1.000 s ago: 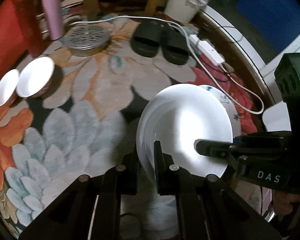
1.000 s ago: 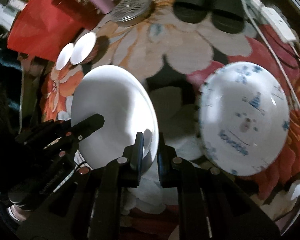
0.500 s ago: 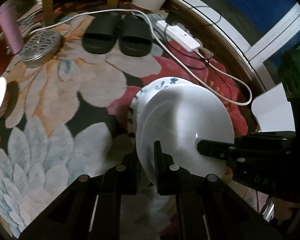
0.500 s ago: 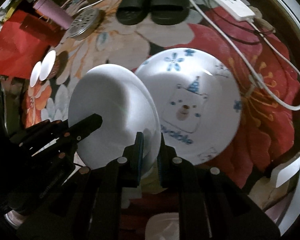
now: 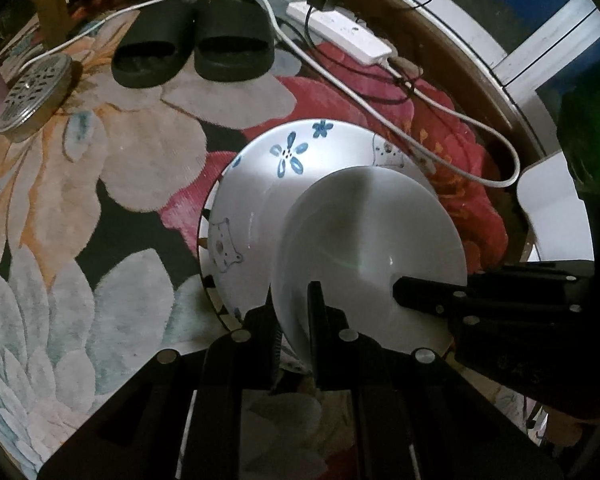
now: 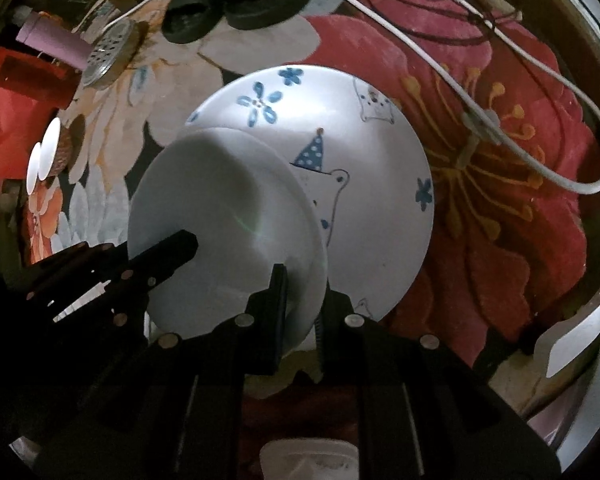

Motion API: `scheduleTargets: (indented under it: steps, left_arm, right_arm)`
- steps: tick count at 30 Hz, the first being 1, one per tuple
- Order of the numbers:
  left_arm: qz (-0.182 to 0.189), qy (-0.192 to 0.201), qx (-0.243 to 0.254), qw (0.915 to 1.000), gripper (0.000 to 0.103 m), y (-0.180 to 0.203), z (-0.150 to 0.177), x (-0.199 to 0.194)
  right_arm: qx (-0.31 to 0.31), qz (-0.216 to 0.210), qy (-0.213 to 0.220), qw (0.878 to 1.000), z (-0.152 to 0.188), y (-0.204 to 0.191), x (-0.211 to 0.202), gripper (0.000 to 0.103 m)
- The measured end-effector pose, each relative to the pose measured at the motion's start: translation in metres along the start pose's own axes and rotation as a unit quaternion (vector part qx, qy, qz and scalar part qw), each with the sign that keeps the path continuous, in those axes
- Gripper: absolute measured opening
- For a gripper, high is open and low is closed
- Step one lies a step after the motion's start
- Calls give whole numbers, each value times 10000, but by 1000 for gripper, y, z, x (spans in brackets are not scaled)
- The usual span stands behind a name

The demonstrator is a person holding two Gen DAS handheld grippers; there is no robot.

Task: Organize plates and bowls
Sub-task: 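Lower the white plate onto the bear plate stack and open both grippers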

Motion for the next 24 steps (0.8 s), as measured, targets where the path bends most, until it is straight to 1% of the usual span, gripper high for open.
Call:
scheduleTargets:
  steps: [3,4,9,14,15,16,17,18,19,20,21,22,23,24]
  left_arm:
    - [-18,-81,-36,10000,10,0,2,6]
    - [-20,-105,-38,9999,10,0,3,8]
    - [-41,-224,-101,9997,11,-3,7,14]
    - [2,-190,-140,9997,12,-4,5,13]
    - [20,-172,-160,9997,16,-4,4,11]
    - [52,-144,-177,9997,24,-5,2,9]
    - [59,-114,-182,9998,29,-5,1,7]
    - [69,-49,-188,9998,47,-5,-2,3]
    - [132,12,-206,9997,58,-4,-4,0]
    - [90,103,-210,9997,61,-5,-7,-6]
    - [48,168,-222,9996,66,-9,-8,-12]
    - [57,201,-242,9995,74,-10,-10,-14]
    - [69,248,-276,9993,79,-13,-11,-19]
    - [61,286,-290,9992,88,-15,-13,-22]
  right_arm:
    - [39,14,-79,10000,2,3,6,13]
    - [66,3,-104,9999,2,3,7,15]
    - [66,12,-169,9998,3,4,14,15]
    - [122,15,-170,9998,3,7,17,16]
    - [130,25,-162,9998,3,8,17,16]
    - [150,8,-157,9998,2,8,17,16]
    - [172,-11,-153,9997,1,9,17,16]
    - [179,-13,-135,9997,0,9,16,16]
    - [165,6,-98,9998,-1,10,14,18]
    - [155,2,-63,9999,-3,10,12,28]
    - [180,-8,-20,9998,-5,11,9,33]
    - [181,77,55,9998,-7,13,5,46]
    - [181,109,133,9997,-10,15,2,51]
    - [194,119,188,9996,-11,15,0,61]
Point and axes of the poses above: each gripper's, at about its wrist camera, not at the fingertips, and x roughly the way its jaws point, y to its right, z to its underside, the point moved 6 cm from there along x, roughly the way its jaws point, and after that the axes turned 12 degrees about y, right-handed, at the moved point
